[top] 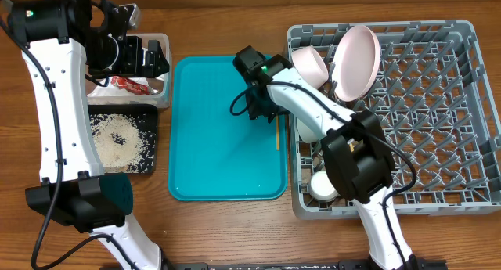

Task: Sort waste into correct bins and load items into the dishwasher
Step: 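Grasp the second chopstick on the teal tray with right gripper, then place the second chopstick upright in the dish rack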

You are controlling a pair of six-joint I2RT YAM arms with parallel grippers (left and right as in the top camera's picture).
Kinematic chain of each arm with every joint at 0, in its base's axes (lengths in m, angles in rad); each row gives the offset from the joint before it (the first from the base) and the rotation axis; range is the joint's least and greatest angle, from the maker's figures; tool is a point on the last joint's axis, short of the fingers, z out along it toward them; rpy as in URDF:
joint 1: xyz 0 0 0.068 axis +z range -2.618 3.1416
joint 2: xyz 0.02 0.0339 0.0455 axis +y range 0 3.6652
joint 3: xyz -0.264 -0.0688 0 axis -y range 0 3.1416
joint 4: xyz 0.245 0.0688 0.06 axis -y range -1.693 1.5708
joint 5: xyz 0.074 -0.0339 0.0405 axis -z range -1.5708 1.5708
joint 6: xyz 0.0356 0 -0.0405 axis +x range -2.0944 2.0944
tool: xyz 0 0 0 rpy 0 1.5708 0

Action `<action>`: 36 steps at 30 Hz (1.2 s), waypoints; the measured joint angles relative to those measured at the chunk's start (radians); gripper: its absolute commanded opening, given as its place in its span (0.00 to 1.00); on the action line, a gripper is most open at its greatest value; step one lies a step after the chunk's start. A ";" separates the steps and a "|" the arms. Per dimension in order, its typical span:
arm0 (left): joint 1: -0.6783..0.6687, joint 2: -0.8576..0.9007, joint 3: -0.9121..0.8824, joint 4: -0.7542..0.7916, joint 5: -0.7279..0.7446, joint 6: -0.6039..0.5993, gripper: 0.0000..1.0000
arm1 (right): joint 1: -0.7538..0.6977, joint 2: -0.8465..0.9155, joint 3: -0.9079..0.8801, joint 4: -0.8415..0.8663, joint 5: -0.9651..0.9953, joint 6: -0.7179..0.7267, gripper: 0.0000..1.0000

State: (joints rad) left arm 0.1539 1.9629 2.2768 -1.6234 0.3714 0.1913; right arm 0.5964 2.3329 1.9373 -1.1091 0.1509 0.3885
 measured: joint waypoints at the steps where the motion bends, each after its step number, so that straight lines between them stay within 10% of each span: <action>1: 0.000 0.000 0.000 0.000 0.000 0.000 1.00 | -0.002 0.000 0.000 0.002 -0.006 0.000 0.63; 13: 0.000 0.000 0.000 0.000 0.000 0.000 1.00 | -0.008 0.032 0.001 0.028 -0.047 0.048 0.59; 21: 0.000 0.000 0.000 0.000 0.000 0.000 1.00 | -0.006 0.034 0.002 0.035 -0.101 0.077 0.04; 36: 0.000 0.000 0.000 0.000 0.000 0.000 1.00 | 0.019 0.065 0.402 -0.397 -0.170 -0.042 0.04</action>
State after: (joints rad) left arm 0.1539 1.9629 2.2768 -1.6238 0.3714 0.1913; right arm 0.6159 2.3981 2.3390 -1.5066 -0.0189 0.3462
